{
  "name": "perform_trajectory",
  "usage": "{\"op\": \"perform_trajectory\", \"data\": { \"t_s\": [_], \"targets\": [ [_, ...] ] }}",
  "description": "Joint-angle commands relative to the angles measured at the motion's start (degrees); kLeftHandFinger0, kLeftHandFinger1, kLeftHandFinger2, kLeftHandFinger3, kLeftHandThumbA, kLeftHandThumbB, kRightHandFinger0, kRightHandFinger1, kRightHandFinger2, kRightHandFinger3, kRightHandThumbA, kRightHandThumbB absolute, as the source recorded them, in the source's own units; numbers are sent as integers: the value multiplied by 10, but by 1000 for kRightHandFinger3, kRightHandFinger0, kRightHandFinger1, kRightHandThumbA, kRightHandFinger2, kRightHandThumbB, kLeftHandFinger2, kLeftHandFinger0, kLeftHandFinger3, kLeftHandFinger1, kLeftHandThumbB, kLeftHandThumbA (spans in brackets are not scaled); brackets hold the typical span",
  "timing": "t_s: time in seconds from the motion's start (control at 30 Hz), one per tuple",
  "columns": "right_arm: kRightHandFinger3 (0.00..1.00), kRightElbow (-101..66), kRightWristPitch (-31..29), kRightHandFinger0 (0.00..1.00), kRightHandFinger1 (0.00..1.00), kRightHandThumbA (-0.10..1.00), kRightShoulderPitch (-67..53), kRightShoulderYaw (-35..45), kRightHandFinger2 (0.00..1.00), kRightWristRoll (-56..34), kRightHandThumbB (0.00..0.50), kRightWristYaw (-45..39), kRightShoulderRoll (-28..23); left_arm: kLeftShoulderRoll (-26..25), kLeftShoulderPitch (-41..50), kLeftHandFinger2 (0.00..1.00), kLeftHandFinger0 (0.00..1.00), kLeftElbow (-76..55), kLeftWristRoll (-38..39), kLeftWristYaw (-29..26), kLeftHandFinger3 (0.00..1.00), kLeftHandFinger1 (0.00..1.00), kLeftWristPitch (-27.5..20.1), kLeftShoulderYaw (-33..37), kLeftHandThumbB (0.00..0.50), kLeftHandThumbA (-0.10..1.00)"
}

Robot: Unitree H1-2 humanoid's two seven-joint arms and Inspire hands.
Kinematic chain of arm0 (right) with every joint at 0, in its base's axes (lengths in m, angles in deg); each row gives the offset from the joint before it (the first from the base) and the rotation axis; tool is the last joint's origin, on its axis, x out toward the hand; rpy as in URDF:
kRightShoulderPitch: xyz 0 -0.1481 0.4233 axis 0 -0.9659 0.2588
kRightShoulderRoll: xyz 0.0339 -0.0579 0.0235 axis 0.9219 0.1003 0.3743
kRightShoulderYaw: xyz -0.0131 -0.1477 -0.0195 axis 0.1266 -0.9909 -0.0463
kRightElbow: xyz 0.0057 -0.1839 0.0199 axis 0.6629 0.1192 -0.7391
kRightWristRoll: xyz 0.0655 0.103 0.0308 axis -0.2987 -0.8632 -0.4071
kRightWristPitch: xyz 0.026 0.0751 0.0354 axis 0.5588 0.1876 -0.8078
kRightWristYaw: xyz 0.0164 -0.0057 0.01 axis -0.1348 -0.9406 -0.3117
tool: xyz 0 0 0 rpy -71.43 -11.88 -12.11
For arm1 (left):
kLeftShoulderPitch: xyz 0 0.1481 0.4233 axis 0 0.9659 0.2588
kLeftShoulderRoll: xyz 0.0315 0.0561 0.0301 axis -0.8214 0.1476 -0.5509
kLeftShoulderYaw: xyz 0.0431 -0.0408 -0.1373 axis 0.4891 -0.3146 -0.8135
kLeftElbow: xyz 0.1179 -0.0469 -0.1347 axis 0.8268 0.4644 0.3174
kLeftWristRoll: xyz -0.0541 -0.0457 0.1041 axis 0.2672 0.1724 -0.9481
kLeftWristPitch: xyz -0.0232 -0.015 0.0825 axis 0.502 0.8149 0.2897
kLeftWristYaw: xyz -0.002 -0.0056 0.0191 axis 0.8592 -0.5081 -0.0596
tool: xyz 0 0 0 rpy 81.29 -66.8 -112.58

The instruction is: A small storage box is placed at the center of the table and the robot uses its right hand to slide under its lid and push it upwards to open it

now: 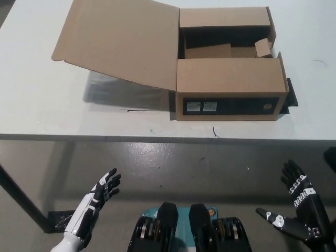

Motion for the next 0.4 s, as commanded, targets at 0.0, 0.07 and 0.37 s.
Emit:
{"op": "perform_trajectory", "data": {
  "t_s": [0.0,0.07,0.37],
  "targets": [
    [1000,-3,-33,1000,1000,1000,0,1,1000,14,245,-1,-3,-2,-2,1000,1000,-6,9,2,1000,1000,-20,-5,290,1000],
    [1000,-1,-34,1000,1000,1000,-1,0,1000,17,244,1,-2,-2,1,1000,1000,-8,8,0,1000,1000,-19,-6,292,1000],
    [1000,-14,-28,1000,1000,1000,-9,-4,1000,23,235,-1,-1,-2,7,1000,1000,-7,9,-1,1000,1000,-23,-6,298,1000]
  ]
}}
